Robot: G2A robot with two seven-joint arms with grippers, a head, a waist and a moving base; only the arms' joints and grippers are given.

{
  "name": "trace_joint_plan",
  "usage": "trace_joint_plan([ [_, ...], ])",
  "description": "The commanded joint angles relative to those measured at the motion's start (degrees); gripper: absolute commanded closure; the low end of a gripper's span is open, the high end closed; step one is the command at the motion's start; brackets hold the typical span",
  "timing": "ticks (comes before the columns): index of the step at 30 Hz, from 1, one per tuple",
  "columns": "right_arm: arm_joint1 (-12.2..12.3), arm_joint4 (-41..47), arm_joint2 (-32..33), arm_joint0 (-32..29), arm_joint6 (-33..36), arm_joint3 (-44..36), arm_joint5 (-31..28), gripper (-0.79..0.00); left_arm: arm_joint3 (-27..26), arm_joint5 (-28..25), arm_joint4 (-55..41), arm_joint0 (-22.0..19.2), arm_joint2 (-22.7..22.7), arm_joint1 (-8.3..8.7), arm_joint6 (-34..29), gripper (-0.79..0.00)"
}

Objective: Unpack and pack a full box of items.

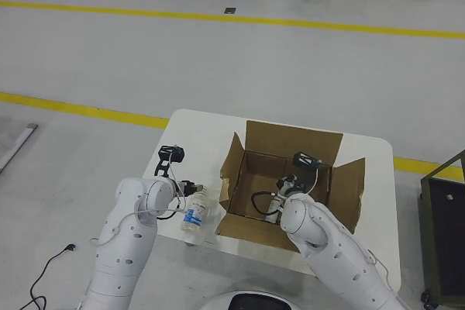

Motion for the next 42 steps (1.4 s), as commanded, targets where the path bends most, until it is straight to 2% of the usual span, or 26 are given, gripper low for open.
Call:
trace_joint_plan([
  [1,0.07,-0.71,-0.07,-0.47,-0.54,-0.27,-1.36,0.000,0.00,0.00,0.00,0.00,0.00,0.00,0.00,-0.785],
  [3,0.41,-2.71,-0.64,-1.03,2.61,-0.08,-2.86,0.000,0.00,0.00,0.00,0.00,0.00,0.00,0.00,-0.785],
  [5,0.63,-4.81,-1.19,-0.31,7.16,0.40,-1.95,0.000,0.00,0.00,0.00,0.00,0.00,0.00,0.00,-0.785],
  [11,-0.29,-4.34,-4.03,5.97,20.95,7.17,1.03,0.000,0.00,0.00,0.00,0.00,0.00,0.00,0.00,-0.785],
  [13,-0.71,-5.11,-5.46,8.27,23.80,9.61,1.59,-0.074,0.00,0.00,0.00,0.00,0.00,0.00,0.00,-0.785],
  [15,-1.10,-5.53,-6.71,10.28,26.61,11.74,1.78,-0.215,0.00,0.00,0.00,0.00,0.00,0.00,0.00,-0.785],
  [18,-1.63,-6.76,-8.54,12.59,29.63,14.34,1.94,-0.354,0.00,0.00,0.00,0.00,0.00,0.00,0.00,-0.785],
  [22,-2.35,-7.00,-10.24,14.11,30.33,18.16,1.25,-0.379,0.00,0.00,0.00,0.00,0.00,0.00,0.00,-0.785],
  [42,-6.59,-3.69,-14.17,17.17,28.44,29.87,-0.67,-0.376,0.00,0.00,0.00,0.00,0.00,0.00,0.00,-0.785],
])
